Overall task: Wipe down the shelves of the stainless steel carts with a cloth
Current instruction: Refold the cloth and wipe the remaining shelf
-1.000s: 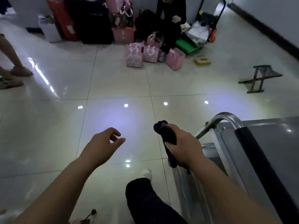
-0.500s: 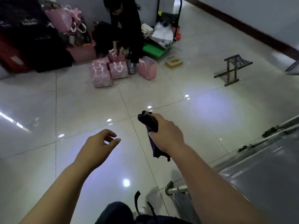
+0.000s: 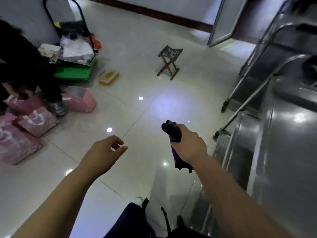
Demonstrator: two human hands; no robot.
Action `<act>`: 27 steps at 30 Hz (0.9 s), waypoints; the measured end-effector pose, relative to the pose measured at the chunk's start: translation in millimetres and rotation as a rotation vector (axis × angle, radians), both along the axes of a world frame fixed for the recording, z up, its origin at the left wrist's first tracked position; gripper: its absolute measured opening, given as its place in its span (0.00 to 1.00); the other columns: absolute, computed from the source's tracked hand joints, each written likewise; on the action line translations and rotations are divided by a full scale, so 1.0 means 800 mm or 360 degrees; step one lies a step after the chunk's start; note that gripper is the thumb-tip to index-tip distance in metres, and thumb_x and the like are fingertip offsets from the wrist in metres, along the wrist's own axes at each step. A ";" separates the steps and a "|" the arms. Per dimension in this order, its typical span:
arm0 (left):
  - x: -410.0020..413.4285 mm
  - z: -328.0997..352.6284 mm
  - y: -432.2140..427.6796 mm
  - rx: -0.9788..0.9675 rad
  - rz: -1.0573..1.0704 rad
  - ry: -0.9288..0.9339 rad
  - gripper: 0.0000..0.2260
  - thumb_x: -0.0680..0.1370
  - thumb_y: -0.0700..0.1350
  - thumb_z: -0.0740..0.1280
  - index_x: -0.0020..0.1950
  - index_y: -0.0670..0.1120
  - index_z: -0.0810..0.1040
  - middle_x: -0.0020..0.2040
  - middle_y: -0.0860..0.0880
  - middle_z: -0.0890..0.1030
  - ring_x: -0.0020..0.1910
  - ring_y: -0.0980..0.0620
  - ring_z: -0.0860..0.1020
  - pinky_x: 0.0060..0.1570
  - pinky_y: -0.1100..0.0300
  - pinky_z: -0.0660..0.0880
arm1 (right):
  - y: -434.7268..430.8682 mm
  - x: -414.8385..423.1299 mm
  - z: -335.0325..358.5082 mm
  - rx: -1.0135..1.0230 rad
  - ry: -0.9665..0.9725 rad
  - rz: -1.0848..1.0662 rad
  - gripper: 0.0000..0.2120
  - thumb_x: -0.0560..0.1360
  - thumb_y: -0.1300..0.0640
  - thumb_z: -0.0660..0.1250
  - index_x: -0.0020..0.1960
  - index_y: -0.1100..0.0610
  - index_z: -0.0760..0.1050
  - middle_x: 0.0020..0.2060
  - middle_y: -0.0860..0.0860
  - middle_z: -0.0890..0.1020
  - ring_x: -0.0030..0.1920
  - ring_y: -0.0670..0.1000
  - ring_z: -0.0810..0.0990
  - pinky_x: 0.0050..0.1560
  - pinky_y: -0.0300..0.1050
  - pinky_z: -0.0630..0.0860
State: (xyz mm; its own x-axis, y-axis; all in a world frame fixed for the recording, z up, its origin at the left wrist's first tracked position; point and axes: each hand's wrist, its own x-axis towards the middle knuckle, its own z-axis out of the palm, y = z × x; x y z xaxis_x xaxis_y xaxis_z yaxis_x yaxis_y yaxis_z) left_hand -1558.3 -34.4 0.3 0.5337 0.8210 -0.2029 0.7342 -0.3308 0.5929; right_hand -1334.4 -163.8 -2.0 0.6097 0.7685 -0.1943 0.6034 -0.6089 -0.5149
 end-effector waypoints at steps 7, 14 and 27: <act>0.185 -0.017 0.108 -0.0117 -0.0655 0.0054 0.04 0.74 0.56 0.67 0.46 0.58 0.75 0.42 0.61 0.78 0.42 0.61 0.76 0.39 0.61 0.72 | -0.017 0.099 -0.022 -0.0115 0.0048 -0.0654 0.21 0.74 0.53 0.63 0.66 0.45 0.64 0.46 0.48 0.79 0.42 0.52 0.78 0.43 0.47 0.76; 0.365 -0.046 0.137 -0.0209 -0.1164 0.0176 0.06 0.74 0.58 0.65 0.48 0.58 0.75 0.44 0.61 0.78 0.42 0.60 0.77 0.39 0.60 0.74 | -0.034 0.178 -0.057 -0.0116 0.0165 -0.1103 0.23 0.74 0.53 0.66 0.67 0.46 0.65 0.47 0.48 0.78 0.45 0.51 0.78 0.46 0.50 0.78; 0.664 -0.100 0.176 -0.0224 -0.1868 0.0487 0.07 0.76 0.57 0.64 0.50 0.57 0.74 0.44 0.61 0.77 0.44 0.61 0.76 0.38 0.63 0.71 | 0.007 0.341 -0.105 -0.0276 0.0306 -0.1536 0.23 0.73 0.52 0.66 0.66 0.44 0.64 0.39 0.44 0.73 0.36 0.47 0.72 0.33 0.40 0.67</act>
State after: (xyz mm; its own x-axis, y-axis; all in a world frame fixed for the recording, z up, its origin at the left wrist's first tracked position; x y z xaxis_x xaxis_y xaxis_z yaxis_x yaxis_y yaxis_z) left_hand -1027.3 106.1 -79.3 0.8510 -0.1665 -0.4982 0.1484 -0.8336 0.5321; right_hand -1061.3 -158.1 -86.0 0.9042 -0.0873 -0.4180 -0.2733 -0.8704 -0.4095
